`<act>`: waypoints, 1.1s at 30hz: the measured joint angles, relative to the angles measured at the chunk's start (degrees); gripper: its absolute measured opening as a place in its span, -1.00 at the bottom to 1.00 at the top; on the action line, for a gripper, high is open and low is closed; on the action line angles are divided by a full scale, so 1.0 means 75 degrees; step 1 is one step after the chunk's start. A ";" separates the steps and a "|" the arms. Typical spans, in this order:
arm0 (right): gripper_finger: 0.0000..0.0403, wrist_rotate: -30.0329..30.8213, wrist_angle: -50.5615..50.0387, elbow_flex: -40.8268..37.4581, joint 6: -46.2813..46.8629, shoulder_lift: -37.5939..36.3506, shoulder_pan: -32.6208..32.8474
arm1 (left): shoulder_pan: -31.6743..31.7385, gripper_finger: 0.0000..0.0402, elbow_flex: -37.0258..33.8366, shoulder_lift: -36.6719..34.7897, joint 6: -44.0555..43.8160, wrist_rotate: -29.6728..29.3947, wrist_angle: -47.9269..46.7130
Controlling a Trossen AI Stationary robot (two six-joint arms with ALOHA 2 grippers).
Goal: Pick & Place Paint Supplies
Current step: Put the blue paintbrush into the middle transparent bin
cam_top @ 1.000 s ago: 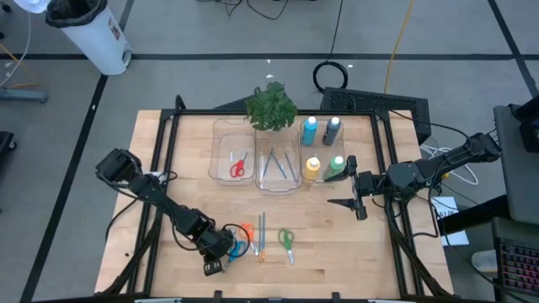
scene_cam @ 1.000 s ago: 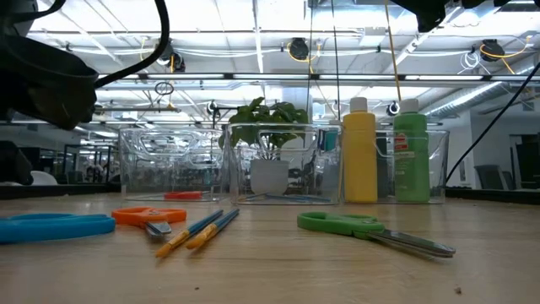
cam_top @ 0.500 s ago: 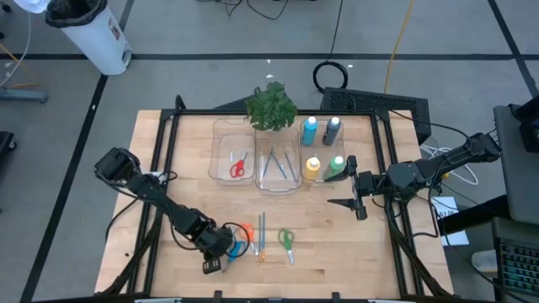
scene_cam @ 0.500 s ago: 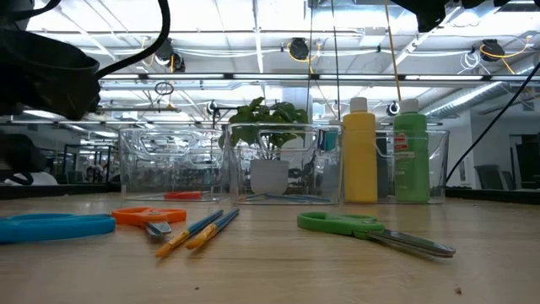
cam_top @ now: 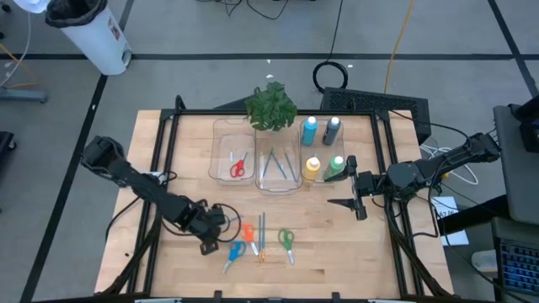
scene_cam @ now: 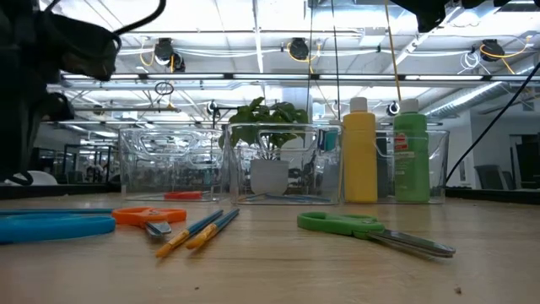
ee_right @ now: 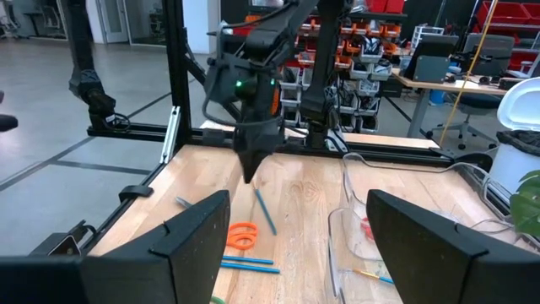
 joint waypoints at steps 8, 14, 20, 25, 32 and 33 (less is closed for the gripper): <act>0.34 -0.0001 0.0000 0.0000 0.0000 0.0000 0.0002 | -0.0345 -0.91 0.0012 -0.0346 -0.0913 -0.0337 -0.1563; 0.34 -0.0002 -0.0003 0.0000 0.0000 0.0000 0.0000 | -0.0542 -0.52 -0.0026 -0.0212 -0.1734 -0.0599 -0.1602; 0.34 -0.0003 -0.0003 0.0000 0.0002 0.0000 0.0002 | -0.0656 -0.05 -0.0111 -0.0049 -0.1471 -0.0923 -0.1583; 0.34 -0.0003 -0.0005 0.0000 0.0136 0.0000 0.0002 | -0.0657 0.07 -0.0302 0.0165 -0.1441 -0.0558 -0.1540; 0.34 -0.0003 -0.0003 0.0000 0.0125 0.0000 0.0000 | -0.0657 -0.09 -0.0731 0.0399 -0.1274 -0.0508 -0.0656; 0.34 -0.0003 -0.0003 0.0000 0.0122 0.0000 0.0000 | -0.0657 -0.13 -0.0787 0.0392 -0.1152 -0.0510 -0.0503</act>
